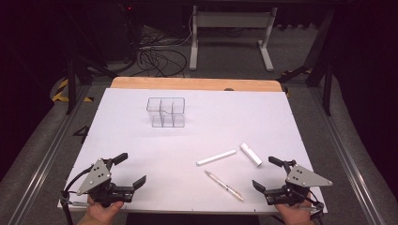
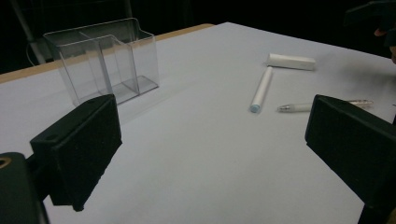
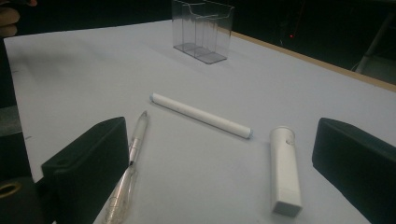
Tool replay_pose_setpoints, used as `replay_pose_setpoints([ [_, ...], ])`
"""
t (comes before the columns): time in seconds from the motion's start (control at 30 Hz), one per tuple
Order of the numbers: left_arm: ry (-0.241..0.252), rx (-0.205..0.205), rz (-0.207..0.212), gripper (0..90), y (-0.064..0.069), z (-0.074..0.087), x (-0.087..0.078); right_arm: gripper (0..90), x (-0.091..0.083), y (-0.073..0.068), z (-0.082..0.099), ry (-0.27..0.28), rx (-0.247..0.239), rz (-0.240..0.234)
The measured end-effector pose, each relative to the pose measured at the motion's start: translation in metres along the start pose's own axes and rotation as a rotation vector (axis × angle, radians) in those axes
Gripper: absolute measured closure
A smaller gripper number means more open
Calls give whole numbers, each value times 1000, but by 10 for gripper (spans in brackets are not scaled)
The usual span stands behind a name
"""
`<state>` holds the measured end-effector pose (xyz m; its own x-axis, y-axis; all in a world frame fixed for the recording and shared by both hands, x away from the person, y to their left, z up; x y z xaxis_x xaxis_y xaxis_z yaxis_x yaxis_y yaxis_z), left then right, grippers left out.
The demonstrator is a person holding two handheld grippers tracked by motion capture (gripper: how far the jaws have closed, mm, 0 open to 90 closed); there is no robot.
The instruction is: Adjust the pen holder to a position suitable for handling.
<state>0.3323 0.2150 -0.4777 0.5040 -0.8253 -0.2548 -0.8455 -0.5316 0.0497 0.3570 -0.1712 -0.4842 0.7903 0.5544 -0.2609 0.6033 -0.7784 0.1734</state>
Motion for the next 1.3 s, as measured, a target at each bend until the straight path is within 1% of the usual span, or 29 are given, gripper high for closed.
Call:
replay_pose_setpoints([
  [0.07, 10, -4, 3, 55, 1, -1, 0, 50, 0, 0, 0, 1, -4, 0],
  [0.1, 4, 7, -3, 59, 1, -1, -1, 50, 0, 0, 0, 1, -5, 1],
  [0.13, 3, 4, -8, 61, 1, -1, -1, 50, 0, 1, 0, 2, -2, 3],
  [0.17, -3, 13, -12, 64, 1, -1, -1, 49, 0, 1, 0, 2, -1, 4],
  [0.23, -5, 19, -15, 72, 1, -2, 0, 49, -1, 1, 0, 3, 4, 3],
  [0.27, -15, 21, -19, 77, 1, -1, 0, 50, -1, 1, 1, 3, 4, 1],
  [0.4, -29, 32, -21, 97, 1, -1, 2, 53, -1, 1, 0, 6, -1, 2],
  [0.43, -26, 16, -4, 97, 4, -2, 4, 53, -1, 1, 1, 3, -2, 2],
  [0.5, -22, 11, 3, 100, 4, -2, 4, 53, 0, 0, 1, 2, -1, -3],
  [0.53, -20, -1, 19, 100, 6, -3, 5, 53, 0, 0, 1, 1, -2, -5],
  [0.6, -16, -5, 24, 100, 6, -4, 4, 54, 2, -1, 0, 0, -2, -7],
  [0.73, -11, -4, 20, 101, 7, -5, 4, 57, 4, -3, 1, -6, -5, -9],
  [0.83, -11, 9, 2, 103, 6, -7, 3, 58, 4, -4, 1, -6, -6, -10],
  [0.87, -12, 19, -8, 105, 5, -8, 2, 59, 4, -4, 1, -7, -10, -11],
  [0.93, -13, 16, -14, 108, 4, -9, 2, 59, 4, -4, 1, -7, -11, -10],
  [1.03, -10, 7, -13, 120, 2, -12, 2, 59, 4, -3, 1, -7, -7, -9],
  [1.07, -10, -1, -13, 120, 1, -13, 2, 59, 4, -3, 1, -7, -7, -9],
  [1.1, -10, -2, -10, 122, 0, -15, 2, 59, 4, -3, 1, -9, -8, -10],
  [1.17, -5, -15, 0, 125, -4, -21, 2, 59, 5, -4, 2, -14, -11, -13],
  [1.3, -11, -9, -2, 125, -7, -24, 4, 59, 5, -5, 3, -20, -4, -18],
])
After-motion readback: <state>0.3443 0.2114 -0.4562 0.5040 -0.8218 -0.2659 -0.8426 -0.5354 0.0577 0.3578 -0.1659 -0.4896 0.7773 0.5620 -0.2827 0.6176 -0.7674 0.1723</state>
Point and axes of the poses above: each handheld gripper's, and its own axes: x roughly forward along the jaws, z roughly out of its underside, y roughly to its right, the point moved 10 cm from there along x, roughly forward along the jaws, and after that the axes turned 14 degrees about z, right-handed, at the moved point
